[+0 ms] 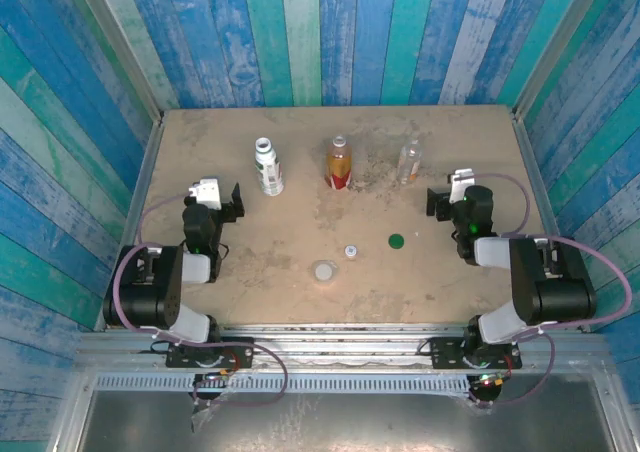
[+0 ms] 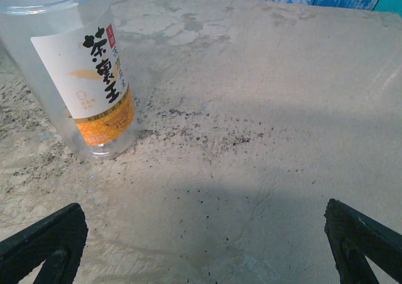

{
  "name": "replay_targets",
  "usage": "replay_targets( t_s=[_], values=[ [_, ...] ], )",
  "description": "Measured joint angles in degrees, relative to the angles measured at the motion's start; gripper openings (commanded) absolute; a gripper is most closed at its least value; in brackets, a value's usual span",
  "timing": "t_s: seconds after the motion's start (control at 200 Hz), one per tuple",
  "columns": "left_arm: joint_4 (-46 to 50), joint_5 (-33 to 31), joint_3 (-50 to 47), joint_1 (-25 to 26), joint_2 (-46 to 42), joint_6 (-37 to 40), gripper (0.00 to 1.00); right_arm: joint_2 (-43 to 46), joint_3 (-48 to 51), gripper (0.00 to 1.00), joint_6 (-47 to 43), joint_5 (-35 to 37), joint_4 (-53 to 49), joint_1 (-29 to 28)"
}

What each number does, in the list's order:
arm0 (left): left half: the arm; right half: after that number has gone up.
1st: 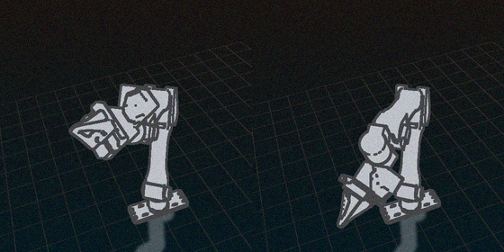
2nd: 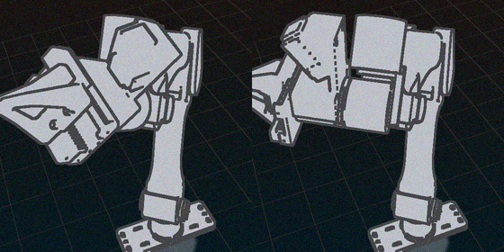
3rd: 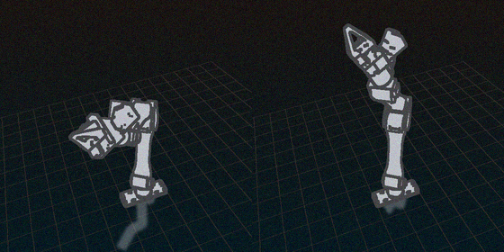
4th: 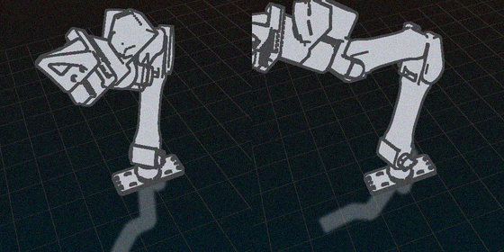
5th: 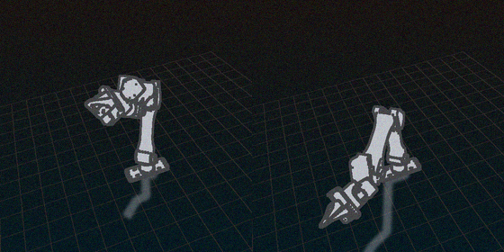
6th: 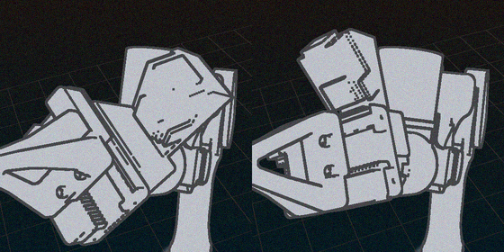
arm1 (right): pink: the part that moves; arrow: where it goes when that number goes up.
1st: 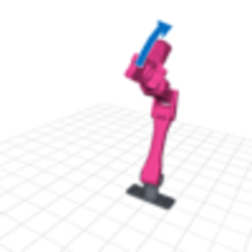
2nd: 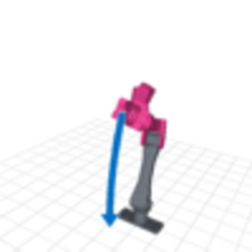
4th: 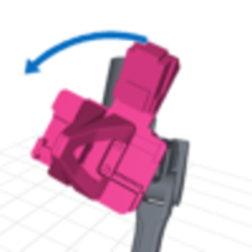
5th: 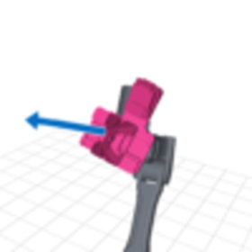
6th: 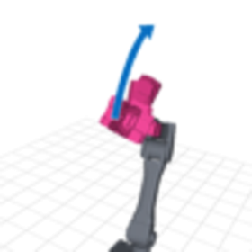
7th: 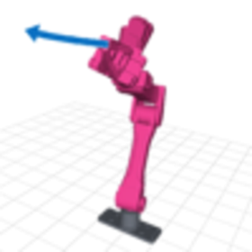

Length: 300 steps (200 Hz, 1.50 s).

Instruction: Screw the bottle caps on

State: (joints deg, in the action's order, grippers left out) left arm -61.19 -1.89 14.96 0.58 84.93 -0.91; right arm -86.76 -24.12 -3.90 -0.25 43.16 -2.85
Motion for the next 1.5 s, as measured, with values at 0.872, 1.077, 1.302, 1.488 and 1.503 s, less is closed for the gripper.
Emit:
replay_targets(
  t_s=[0.872, 1.077, 1.302, 1.488, 1.503],
  values=[
    [-0.02, -0.02, 0.0, 0.0, 0.0, 0.0, 0.93, 0.0, 0.0, 1.0, 0.0, 0.0, 0.02, -0.02],
    [-4.33, -1.01, -3.34, 0.0, -0.02, -0.22, 0.94, 0.02, 0.57, 1.0, -0.04, -0.2, 2.4, 0.0],
    [-3.43, -0.98, -2.89, 0.0, 0.0, -0.22, 0.94, 0.02, 1.29, 1.0, -0.07, -0.22, 3.82, -0.02],
    [-1.46, -0.9, 0.17, 0.0, 0.0, -0.22, 0.94, 0.02, 1.29, 1.0, -0.07, -0.22, 3.78, 0.0],
    [-1.38, -0.9, 0.2, 0.0, 0.0, -0.22, 0.94, 0.02, 1.29, 1.0, -0.07, -0.22, 3.8, 0.0]
  ],
)
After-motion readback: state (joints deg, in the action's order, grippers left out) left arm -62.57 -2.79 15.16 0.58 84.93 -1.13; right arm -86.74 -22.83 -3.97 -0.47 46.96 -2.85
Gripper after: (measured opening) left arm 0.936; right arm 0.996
